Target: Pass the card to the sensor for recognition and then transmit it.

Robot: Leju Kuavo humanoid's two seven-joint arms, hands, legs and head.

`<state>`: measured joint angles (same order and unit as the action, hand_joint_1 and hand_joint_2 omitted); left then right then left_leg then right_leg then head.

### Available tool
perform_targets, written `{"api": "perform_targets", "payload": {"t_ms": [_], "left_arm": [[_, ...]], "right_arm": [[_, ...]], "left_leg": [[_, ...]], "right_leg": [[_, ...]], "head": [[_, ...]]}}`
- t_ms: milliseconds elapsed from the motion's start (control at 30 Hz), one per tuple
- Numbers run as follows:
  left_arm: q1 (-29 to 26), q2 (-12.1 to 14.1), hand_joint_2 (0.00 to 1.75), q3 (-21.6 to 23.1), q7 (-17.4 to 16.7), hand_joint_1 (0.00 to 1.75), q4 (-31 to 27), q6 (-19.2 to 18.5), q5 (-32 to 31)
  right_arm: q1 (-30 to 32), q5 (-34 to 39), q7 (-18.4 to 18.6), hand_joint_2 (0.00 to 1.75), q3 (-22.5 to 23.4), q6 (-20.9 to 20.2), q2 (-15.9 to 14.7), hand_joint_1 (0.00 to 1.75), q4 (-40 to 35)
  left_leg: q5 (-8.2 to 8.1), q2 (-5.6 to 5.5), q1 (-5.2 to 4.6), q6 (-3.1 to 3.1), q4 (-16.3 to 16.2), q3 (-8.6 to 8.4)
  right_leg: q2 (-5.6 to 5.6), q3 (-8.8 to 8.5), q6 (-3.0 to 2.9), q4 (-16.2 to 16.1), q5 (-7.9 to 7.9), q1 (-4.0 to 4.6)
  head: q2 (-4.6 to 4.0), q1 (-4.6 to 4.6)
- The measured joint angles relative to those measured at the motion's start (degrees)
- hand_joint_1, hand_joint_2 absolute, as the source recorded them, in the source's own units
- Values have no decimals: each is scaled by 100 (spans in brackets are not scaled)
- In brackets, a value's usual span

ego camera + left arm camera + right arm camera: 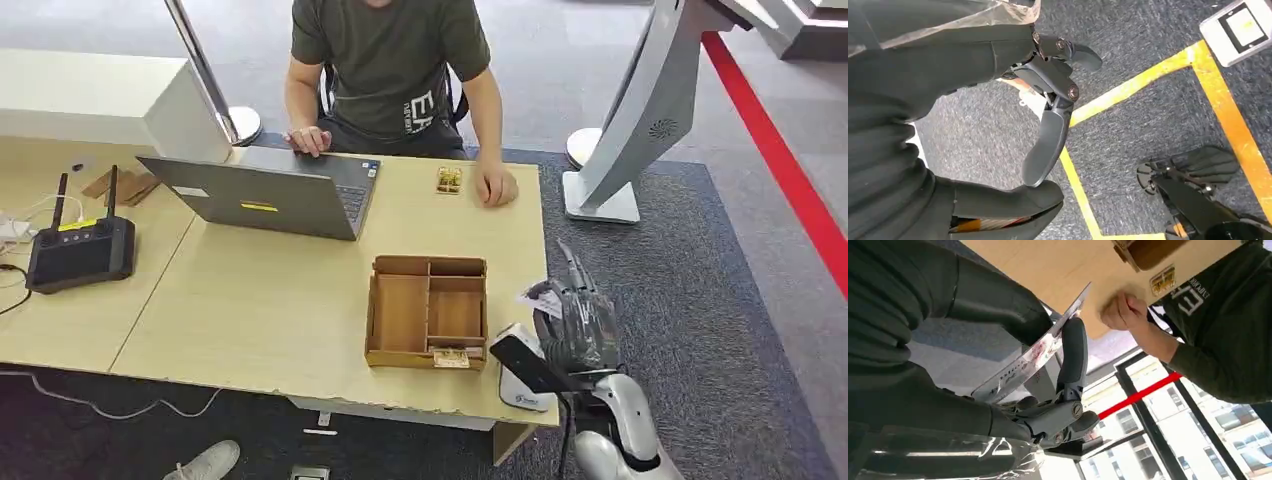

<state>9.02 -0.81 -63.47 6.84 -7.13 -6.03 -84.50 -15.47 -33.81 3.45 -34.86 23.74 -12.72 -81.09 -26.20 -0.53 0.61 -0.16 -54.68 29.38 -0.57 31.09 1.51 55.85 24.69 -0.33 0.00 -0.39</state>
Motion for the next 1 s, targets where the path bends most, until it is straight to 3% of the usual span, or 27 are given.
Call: {"api": "perform_targets", "payload": {"t_ms": [467,1000], "left_arm": [[-61,22,175,-177,79,0,0,79,-4],[-59,31,175,-312,103,0,0,77,-66]], "right_arm": [[131,-31,313,175,-409,-258,-186,175,22],[139,238,433,175,-846,-448,-184,175,717]], "left_leg": [[0,0,1,0,0,1],[0,0,0,0,1,2]], "right_leg": [[0,0,0,1,0,1],[0,0,-2,1,2,0]], "head": [[0,2],[0,0]]}}
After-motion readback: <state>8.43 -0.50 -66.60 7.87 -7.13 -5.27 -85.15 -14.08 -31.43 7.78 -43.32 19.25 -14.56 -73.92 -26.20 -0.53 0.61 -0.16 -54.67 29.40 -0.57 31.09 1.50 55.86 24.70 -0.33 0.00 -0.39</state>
